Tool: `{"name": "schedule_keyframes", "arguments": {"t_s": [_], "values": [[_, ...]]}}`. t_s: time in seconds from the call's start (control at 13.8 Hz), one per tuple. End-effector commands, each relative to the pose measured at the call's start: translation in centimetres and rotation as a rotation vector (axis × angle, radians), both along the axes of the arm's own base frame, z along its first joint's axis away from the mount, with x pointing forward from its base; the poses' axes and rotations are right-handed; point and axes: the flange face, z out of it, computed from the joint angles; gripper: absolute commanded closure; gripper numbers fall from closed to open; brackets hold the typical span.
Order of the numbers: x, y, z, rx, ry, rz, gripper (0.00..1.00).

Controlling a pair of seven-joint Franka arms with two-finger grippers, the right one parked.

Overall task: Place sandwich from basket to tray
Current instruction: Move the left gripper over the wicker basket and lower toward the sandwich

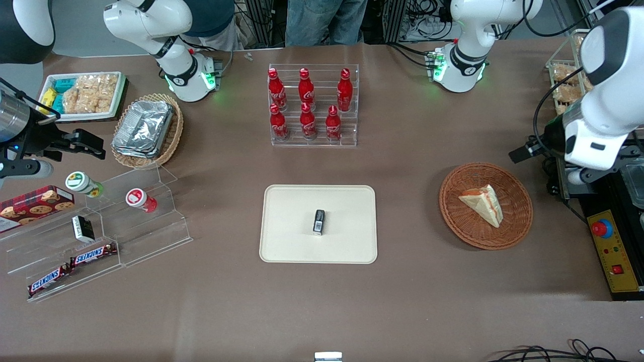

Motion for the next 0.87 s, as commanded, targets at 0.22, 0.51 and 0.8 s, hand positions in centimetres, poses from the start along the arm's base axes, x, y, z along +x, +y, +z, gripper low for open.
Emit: {"name": "schedule_keyframes", "arguments": {"t_s": [0.22,0.51,0.8], "values": [[-0.3,0.7,-7.5,-0.005,-0.069,0.136,0.01],[0.5,0.4,-13.5,-0.005,-0.112,0.217,0.01],[1.5,0.3,-18.3,-0.003,-0.124,0.282,0.01]]}}
